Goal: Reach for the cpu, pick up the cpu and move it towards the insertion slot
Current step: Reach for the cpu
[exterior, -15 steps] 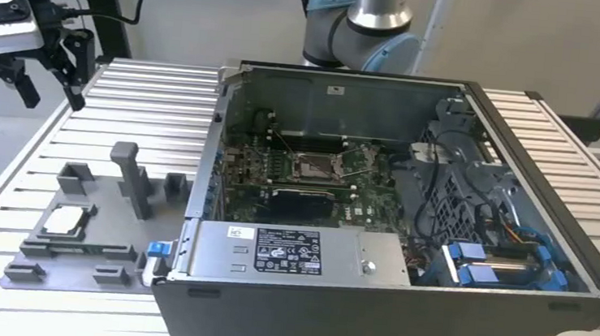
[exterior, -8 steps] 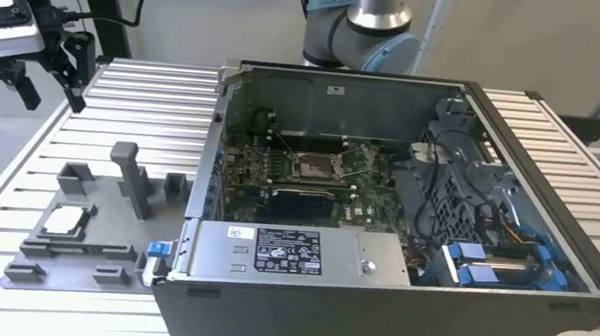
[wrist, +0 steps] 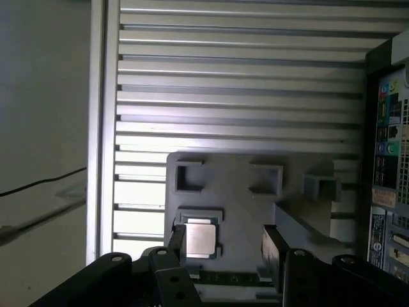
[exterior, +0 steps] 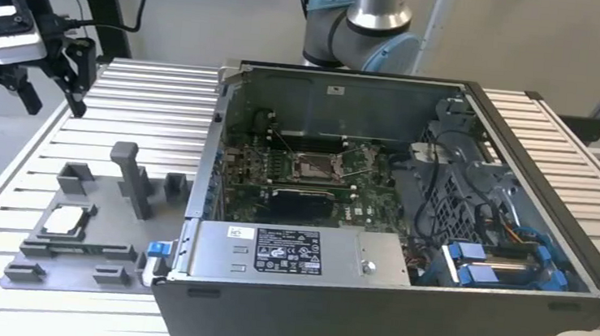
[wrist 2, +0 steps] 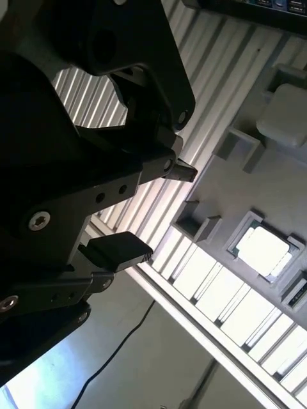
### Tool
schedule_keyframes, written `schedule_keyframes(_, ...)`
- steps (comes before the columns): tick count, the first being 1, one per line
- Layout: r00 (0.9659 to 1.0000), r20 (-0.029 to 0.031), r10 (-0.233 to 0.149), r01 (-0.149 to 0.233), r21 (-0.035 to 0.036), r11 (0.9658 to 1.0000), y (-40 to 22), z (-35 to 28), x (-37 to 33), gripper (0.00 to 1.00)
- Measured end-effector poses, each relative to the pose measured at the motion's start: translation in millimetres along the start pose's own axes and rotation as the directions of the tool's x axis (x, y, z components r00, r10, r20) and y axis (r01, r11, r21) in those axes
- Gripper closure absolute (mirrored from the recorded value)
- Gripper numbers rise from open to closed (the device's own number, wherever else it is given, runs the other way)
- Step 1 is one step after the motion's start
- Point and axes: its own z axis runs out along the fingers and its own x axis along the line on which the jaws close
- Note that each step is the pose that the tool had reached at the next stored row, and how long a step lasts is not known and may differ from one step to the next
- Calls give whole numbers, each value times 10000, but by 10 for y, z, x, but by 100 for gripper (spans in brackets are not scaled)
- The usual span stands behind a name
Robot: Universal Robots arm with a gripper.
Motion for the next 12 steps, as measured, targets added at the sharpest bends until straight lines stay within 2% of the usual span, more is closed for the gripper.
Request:
schedule_keyframes(7,10000,-1,1,-1,0,10000,-3,53,2,100)
schedule_keyframes(12,10000,-1,1,-1,1,10000,-7,68,5,100)
